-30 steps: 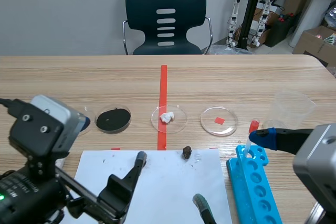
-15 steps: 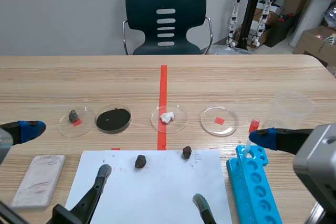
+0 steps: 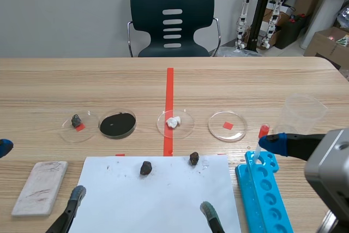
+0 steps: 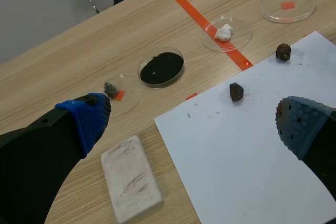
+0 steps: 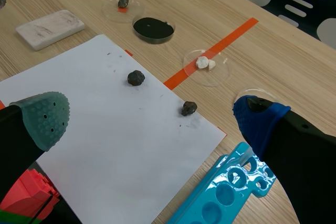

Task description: Return to the home posture

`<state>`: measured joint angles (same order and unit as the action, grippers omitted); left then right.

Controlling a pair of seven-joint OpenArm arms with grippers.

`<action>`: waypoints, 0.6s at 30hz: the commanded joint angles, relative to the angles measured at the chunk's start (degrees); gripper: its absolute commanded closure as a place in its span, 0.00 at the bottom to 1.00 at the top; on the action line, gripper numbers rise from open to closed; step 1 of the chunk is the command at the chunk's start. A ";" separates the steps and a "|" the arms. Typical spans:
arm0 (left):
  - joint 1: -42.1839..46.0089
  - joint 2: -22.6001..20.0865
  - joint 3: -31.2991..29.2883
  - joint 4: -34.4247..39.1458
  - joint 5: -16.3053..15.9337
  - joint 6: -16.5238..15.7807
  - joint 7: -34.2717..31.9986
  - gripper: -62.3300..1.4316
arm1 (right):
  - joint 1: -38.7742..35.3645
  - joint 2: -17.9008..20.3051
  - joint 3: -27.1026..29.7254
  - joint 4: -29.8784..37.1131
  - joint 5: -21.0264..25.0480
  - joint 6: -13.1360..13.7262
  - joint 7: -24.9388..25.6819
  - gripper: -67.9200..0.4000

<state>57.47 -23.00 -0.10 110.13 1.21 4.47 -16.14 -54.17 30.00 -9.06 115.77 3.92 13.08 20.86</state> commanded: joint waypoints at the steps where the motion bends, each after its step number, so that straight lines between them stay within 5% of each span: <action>1: 0.13 0.42 -0.42 0.74 -1.03 0.35 -0.96 0.00 | 0.04 -0.15 0.37 1.16 0.39 0.00 0.85 0.00; 18: -0.20 0.42 -1.27 1.44 -2.67 0.24 -3.76 0.00 | 0.04 -0.15 0.37 1.16 0.39 0.00 0.85 0.00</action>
<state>57.30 -23.00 -1.43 110.15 -1.34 4.45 -19.14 -54.17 30.00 -9.06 115.77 3.92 13.08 20.86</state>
